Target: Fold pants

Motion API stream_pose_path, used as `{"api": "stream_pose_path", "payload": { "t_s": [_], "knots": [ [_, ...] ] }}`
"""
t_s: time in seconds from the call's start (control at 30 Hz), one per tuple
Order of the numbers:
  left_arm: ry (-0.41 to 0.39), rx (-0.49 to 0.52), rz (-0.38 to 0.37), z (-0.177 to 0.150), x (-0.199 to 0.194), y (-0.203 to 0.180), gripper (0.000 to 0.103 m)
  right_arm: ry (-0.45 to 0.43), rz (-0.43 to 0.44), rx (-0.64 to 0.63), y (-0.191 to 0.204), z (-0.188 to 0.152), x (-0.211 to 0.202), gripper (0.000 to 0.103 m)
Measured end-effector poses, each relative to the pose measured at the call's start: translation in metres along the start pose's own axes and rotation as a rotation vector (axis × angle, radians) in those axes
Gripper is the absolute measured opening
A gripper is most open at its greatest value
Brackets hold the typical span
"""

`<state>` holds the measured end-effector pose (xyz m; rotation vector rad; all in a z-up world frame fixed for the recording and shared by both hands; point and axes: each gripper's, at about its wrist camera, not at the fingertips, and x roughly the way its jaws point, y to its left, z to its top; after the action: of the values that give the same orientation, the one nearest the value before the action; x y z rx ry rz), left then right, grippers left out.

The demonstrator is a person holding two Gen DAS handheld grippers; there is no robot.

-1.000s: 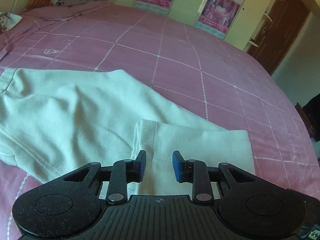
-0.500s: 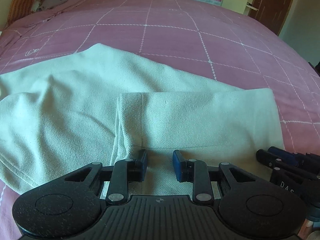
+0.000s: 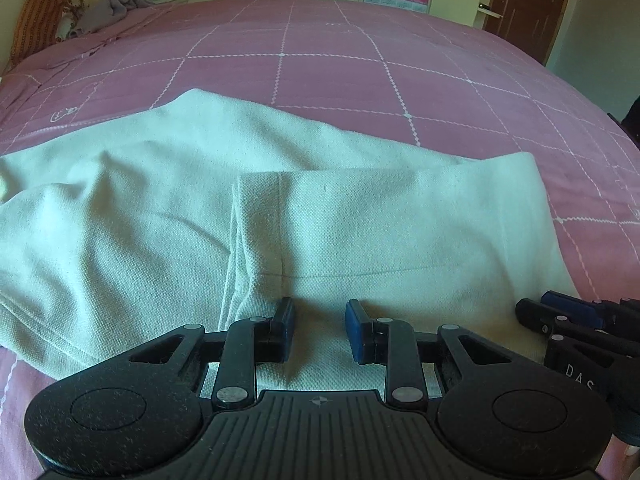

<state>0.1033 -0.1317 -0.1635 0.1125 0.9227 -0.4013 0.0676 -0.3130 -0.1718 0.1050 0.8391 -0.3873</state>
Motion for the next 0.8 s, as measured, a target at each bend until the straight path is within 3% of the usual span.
{"api": "stream_pose_path", "payload": {
  "t_s": [0.37,0.47,0.53,0.67,0.8],
  "knots": [
    [0.015,-0.051,-0.099,-0.017,-0.026,0.020,0.029,0.014,0.003,-0.009,0.009,-0.015,-0.023,0.022],
    [0.024,-0.053,-0.112,-0.015,-0.028,0.023,0.029,0.031,0.001,0.012,0.011,-0.007,-0.027,0.024],
    [0.027,-0.067,-0.116,-0.014,-0.033,0.025,0.029,-0.005,0.035,0.057,0.013,0.000,-0.036,0.025],
    [-0.030,-0.085,-0.054,-0.015,-0.054,0.037,0.029,-0.065,0.093,0.060,0.033,0.012,-0.044,0.025],
    [-0.026,-0.143,-0.021,-0.018,-0.062,0.072,0.029,-0.018,0.130,0.020,0.059,0.007,-0.026,0.028]
  ]
}}
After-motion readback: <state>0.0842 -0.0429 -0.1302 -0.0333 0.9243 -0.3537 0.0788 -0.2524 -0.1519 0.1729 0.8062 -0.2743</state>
